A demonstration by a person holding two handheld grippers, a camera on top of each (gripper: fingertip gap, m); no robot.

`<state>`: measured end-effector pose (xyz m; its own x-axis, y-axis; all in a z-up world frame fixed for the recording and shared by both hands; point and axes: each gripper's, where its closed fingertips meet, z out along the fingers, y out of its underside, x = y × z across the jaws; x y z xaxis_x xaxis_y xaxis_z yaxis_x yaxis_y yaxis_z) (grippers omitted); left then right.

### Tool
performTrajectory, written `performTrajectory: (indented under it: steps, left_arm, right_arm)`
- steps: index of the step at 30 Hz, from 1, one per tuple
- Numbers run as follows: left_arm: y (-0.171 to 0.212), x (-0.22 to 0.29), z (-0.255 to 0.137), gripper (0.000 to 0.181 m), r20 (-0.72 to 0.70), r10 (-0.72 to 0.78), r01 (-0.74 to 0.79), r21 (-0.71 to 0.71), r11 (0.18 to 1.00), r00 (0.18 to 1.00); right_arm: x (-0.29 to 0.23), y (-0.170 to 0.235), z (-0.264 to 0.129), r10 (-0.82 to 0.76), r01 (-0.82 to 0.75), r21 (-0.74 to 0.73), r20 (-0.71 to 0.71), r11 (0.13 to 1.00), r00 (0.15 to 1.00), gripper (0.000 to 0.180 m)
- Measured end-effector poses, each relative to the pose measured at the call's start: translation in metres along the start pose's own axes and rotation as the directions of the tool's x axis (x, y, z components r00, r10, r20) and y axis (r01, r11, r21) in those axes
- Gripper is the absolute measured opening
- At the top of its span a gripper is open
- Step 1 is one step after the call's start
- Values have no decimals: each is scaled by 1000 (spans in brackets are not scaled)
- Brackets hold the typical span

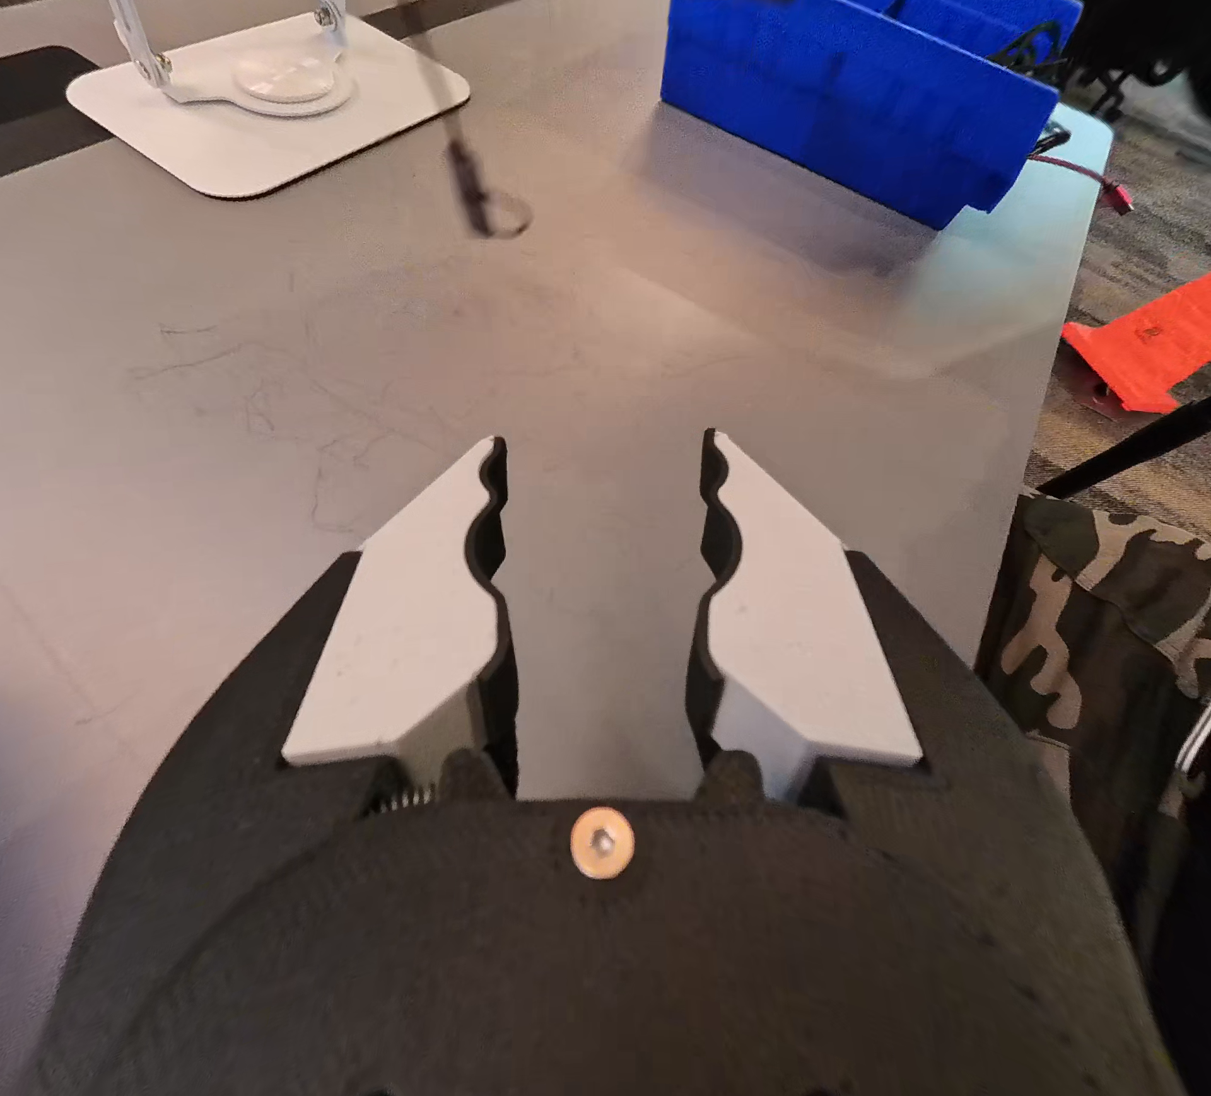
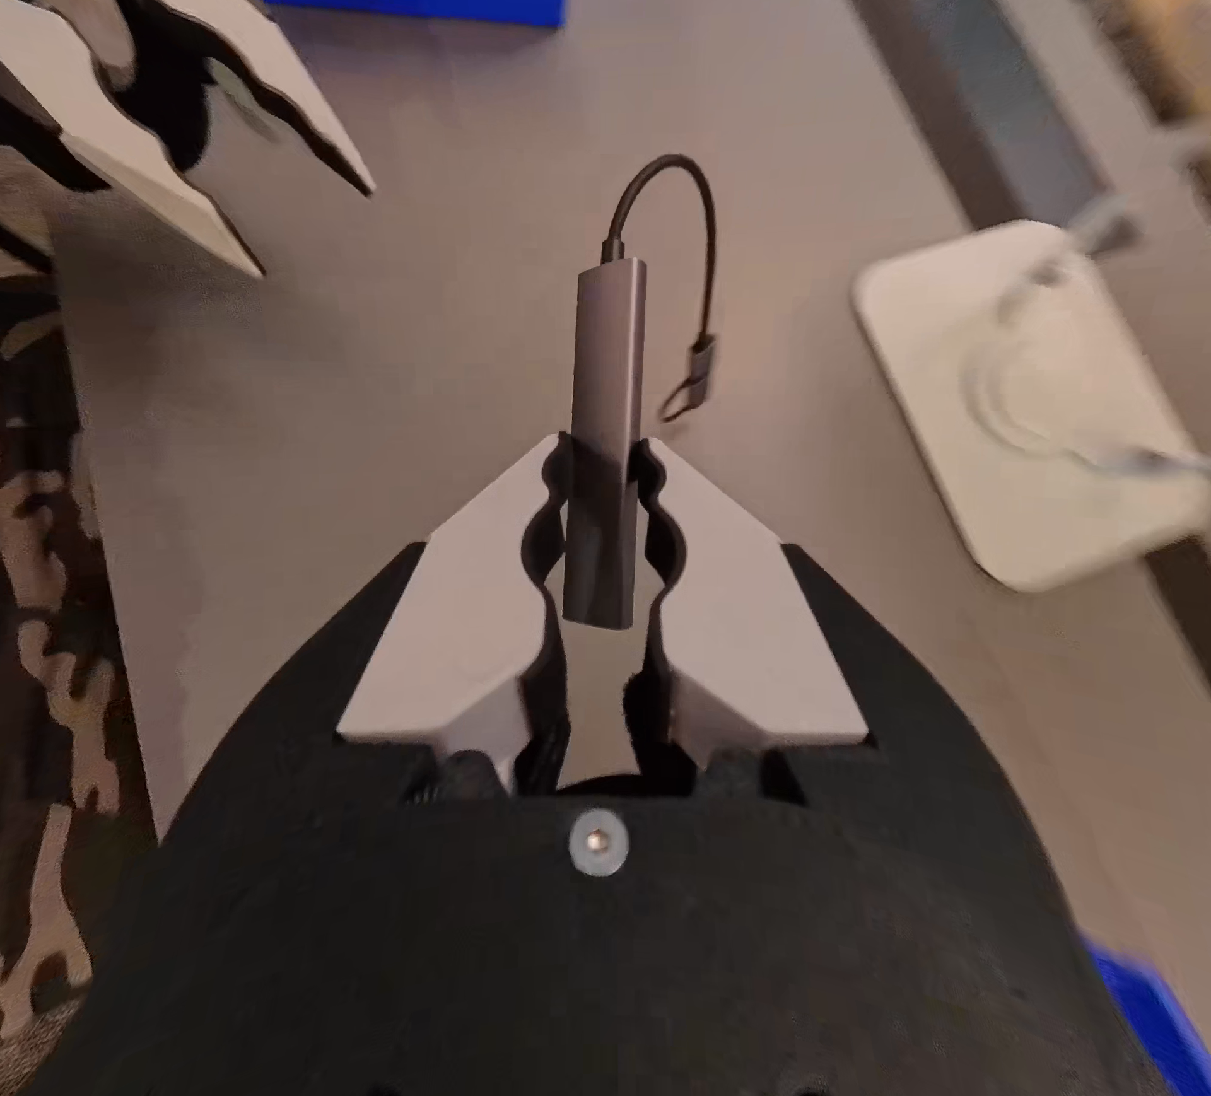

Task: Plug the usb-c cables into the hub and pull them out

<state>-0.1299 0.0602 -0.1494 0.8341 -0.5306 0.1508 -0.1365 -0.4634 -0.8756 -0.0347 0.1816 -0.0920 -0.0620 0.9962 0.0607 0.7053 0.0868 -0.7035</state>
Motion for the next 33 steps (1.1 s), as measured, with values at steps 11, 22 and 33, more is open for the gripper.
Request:
performTrajectory:
  steps: [11,22,33]
  left_arm:
    - [11,-4,11,58,-1,-32,32,-30,999,999]
    - [24,-9,21,58,10,-50,50,-68,996,999]
    - [37,-7,32,58,1,-55,55,-113,992,998]
  right_arm:
    - [89,103,-242,-18,-88,-243,-401,966,916,18]
    - [118,241,-216,65,-179,-516,-230,838,971,18]
    - [154,295,-124,-4,-84,-704,-122,705,993,17]
